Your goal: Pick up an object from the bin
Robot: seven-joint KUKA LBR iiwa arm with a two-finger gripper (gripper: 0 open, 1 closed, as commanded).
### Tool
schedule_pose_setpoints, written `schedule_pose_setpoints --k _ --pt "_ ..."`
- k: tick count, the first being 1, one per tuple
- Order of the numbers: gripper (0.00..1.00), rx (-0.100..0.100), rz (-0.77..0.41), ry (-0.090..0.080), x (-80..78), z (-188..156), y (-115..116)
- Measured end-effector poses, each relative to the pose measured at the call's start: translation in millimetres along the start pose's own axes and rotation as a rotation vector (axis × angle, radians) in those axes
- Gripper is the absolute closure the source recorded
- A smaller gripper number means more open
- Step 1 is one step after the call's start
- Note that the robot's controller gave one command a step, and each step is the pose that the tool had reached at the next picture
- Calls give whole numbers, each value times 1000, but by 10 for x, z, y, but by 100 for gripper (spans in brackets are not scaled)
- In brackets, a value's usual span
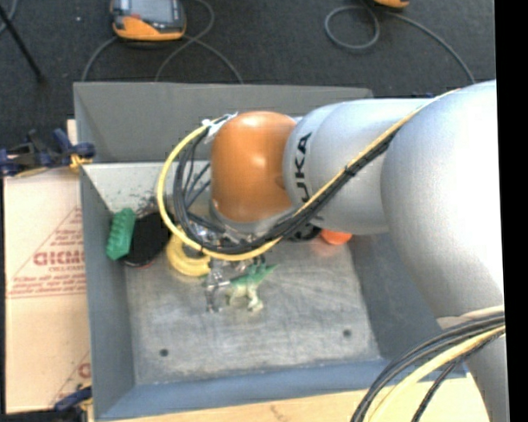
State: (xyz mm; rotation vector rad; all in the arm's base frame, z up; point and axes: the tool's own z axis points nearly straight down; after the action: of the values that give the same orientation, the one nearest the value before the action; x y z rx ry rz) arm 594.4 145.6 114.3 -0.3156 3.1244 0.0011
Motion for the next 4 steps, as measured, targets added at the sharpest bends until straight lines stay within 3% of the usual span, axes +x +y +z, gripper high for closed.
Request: schedule_pose_setpoints --k 1,2,3,4 --pt "0 0 -95 -6 -169 209 -492" --pt "100 3 -320 -10 -85 389 -512" --pt "100 3 -319 -10 -85 389 -512" --pt "100 0 -296 -3 -140 -484 -549"
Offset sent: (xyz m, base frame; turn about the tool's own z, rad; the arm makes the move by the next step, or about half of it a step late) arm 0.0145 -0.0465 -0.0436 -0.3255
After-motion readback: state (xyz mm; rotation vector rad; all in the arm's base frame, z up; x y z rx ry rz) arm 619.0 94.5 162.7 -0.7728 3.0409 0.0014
